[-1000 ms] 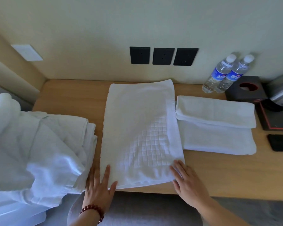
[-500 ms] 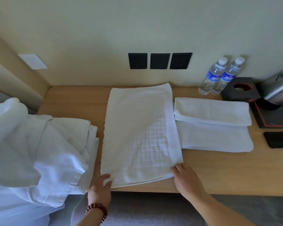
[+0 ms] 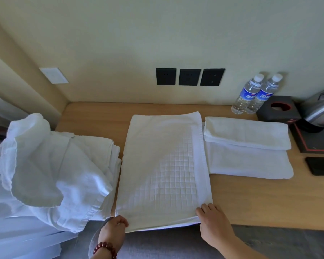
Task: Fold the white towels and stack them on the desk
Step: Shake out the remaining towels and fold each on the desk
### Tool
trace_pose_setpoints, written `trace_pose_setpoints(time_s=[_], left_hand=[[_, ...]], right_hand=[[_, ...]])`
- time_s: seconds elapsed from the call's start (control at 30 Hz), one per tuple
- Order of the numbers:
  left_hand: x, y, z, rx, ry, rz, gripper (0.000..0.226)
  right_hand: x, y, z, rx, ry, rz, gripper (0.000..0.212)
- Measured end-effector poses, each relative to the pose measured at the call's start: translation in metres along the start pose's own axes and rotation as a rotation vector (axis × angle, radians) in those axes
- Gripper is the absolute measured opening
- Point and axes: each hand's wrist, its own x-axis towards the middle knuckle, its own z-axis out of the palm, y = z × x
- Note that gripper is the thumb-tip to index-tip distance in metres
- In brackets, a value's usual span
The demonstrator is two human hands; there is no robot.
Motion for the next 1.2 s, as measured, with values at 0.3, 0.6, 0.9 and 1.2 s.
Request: trace_pose_setpoints(time_s=[0.3,0.6,0.9,1.2], left_hand=[[0.006,-0.024,-0.003,-0.202,-0.106,0.002,0.041],[0.007,0.010,-0.030,-1.039,-0.335,-0.201,0.023],[0.031,0.061,-0.026,-1.007,-0.306,0.052,0.048],[0.077,0.139,-0.023,-1.201,0.109,-0.104,0.021]], right_hand=[[-0.013,0.008,-0.009,0.072,0.010,0.027,0.029],[0.030,0.022,-0.052,0.532,-0.003,0.288,0.014],[0.090,0.049,-0.078,0.774,0.136,0.386,0.022],[0.141,0.054,-0.085,0.774,0.194,0.411,0.024]])
